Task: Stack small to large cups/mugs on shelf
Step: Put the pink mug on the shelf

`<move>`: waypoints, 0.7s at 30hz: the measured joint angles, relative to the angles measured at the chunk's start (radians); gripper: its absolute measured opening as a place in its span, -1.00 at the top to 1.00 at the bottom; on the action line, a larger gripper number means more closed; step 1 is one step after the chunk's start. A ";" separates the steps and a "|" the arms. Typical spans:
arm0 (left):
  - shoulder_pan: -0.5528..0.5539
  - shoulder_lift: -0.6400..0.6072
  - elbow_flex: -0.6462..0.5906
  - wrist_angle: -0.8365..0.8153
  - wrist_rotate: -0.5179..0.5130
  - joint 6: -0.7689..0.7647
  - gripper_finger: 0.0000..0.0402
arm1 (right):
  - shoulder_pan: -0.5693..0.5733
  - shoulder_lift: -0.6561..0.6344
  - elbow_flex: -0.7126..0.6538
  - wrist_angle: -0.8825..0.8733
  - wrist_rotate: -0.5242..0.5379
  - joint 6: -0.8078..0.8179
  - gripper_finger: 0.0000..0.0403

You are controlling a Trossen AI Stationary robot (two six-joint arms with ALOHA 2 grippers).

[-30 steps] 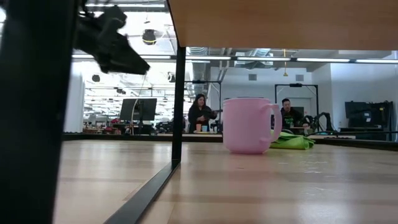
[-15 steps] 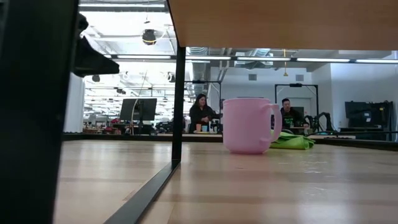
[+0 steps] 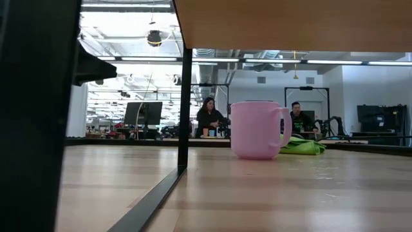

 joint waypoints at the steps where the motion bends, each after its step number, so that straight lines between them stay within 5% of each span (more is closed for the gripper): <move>1: 0.000 0.000 0.000 0.000 -0.001 0.000 0.08 | 0.000 0.000 0.000 0.000 0.000 0.000 0.09; 13: 0.000 0.001 0.000 0.000 -0.043 -0.007 0.08 | 0.000 0.001 0.000 -0.007 0.004 0.231 0.09; 21: 0.000 0.001 0.000 0.000 -0.046 -0.008 0.08 | -0.004 0.153 0.000 -0.013 0.010 0.144 0.13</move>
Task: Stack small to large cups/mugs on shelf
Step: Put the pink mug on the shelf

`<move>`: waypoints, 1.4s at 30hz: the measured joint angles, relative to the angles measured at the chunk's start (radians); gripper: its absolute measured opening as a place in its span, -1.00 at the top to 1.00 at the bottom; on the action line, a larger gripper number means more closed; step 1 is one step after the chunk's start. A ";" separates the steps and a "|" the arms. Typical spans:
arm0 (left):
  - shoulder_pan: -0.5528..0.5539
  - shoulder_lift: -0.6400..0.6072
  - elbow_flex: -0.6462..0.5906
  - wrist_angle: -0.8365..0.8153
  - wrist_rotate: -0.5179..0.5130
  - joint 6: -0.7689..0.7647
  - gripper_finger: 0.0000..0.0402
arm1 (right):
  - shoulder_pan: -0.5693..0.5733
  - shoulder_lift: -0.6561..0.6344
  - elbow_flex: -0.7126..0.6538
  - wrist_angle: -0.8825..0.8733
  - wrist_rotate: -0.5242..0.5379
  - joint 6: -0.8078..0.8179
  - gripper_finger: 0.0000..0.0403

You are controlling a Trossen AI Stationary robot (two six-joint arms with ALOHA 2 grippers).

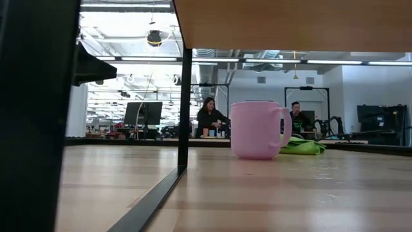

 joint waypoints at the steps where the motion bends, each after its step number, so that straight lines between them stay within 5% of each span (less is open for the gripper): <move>1: 0.000 0.000 0.000 0.000 0.000 0.000 0.08 | 0.000 0.029 0.000 0.013 0.002 -0.023 0.14; 21: 0.000 0.000 0.000 -0.012 0.000 -0.037 0.08 | 0.001 0.524 0.269 0.050 -0.007 -0.124 0.22; 42: 0.000 0.000 0.000 -0.075 0.001 -0.132 0.08 | 0.002 0.703 0.272 0.095 -0.008 -0.090 0.10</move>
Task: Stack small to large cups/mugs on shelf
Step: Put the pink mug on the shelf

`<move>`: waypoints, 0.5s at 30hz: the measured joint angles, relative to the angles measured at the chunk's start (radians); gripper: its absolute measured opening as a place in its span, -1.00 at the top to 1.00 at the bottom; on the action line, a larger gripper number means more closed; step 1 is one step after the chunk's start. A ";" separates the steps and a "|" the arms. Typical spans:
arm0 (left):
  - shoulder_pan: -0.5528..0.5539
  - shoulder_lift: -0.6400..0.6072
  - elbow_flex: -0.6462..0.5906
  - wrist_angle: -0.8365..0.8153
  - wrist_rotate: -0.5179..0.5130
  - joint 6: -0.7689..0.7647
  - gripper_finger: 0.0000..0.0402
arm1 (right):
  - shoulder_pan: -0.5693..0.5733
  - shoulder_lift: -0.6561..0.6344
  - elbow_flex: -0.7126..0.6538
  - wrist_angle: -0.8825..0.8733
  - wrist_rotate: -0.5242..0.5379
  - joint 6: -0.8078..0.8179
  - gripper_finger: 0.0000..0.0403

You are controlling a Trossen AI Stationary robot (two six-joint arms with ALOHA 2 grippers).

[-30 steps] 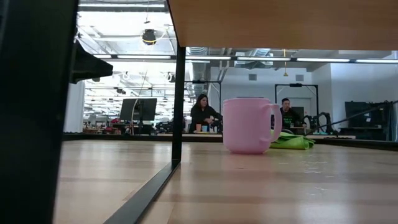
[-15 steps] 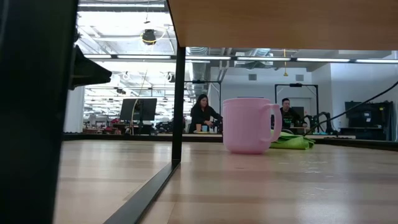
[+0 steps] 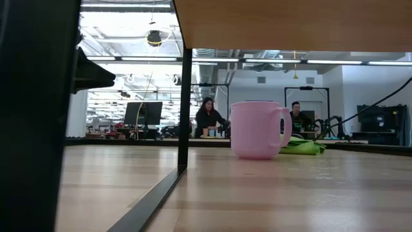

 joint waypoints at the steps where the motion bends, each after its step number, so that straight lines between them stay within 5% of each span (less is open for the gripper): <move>1: 0.000 0.000 0.000 0.000 0.000 0.000 0.08 | 0.000 0.000 0.000 0.002 0.000 -0.010 0.06; 8: 0.000 0.000 0.000 -0.005 0.000 0.028 0.08 | 0.000 0.012 0.000 0.015 -0.003 -0.173 -0.29; 15: 0.000 0.000 0.000 -0.020 0.000 0.033 0.08 | 0.000 0.013 0.000 0.019 -0.003 -0.145 -0.34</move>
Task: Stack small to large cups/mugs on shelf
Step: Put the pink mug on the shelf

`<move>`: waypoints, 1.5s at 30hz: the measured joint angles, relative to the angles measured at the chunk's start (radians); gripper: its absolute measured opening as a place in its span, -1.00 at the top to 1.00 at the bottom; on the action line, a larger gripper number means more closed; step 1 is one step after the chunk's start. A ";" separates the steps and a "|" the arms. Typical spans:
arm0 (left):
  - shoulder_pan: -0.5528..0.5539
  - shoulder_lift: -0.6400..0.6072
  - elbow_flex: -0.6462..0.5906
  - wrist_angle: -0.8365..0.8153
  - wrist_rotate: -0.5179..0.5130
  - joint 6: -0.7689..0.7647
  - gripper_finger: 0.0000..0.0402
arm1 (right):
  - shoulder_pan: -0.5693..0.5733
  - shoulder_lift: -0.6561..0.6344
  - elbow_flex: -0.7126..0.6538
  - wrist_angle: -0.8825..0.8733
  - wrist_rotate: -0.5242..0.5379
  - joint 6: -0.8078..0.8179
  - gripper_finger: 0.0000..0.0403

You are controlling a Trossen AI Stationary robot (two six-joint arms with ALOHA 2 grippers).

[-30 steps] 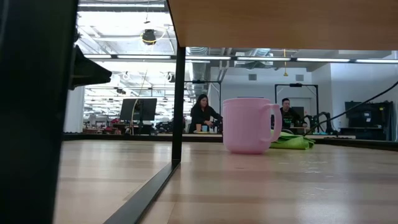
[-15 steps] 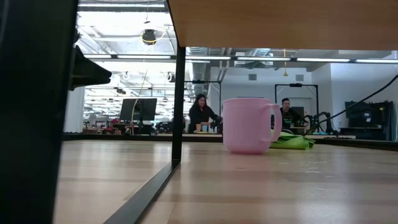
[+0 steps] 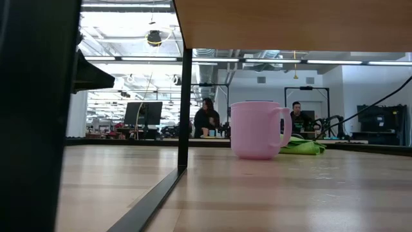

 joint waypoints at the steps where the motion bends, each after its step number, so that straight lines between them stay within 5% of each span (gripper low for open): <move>1: 0.000 0.000 0.000 -0.001 0.000 -0.001 0.08 | 0.000 0.000 0.000 0.008 0.000 -0.008 -0.34; 9: 0.000 0.001 0.000 -0.003 0.000 -0.004 0.08 | 0.005 0.070 0.003 0.099 -0.003 0.051 -0.34; 26: 0.000 0.002 0.002 -0.057 0.007 -0.024 0.08 | 0.053 0.464 0.394 -0.220 -0.029 -0.020 -0.34; 32: 0.000 0.002 0.002 -0.059 0.007 0.017 0.08 | 0.045 0.569 0.439 -0.270 -0.027 -0.071 -0.34; 45: 0.000 0.002 0.002 -0.062 0.014 0.114 0.08 | 0.059 0.639 0.515 -0.266 -0.022 -0.025 -0.34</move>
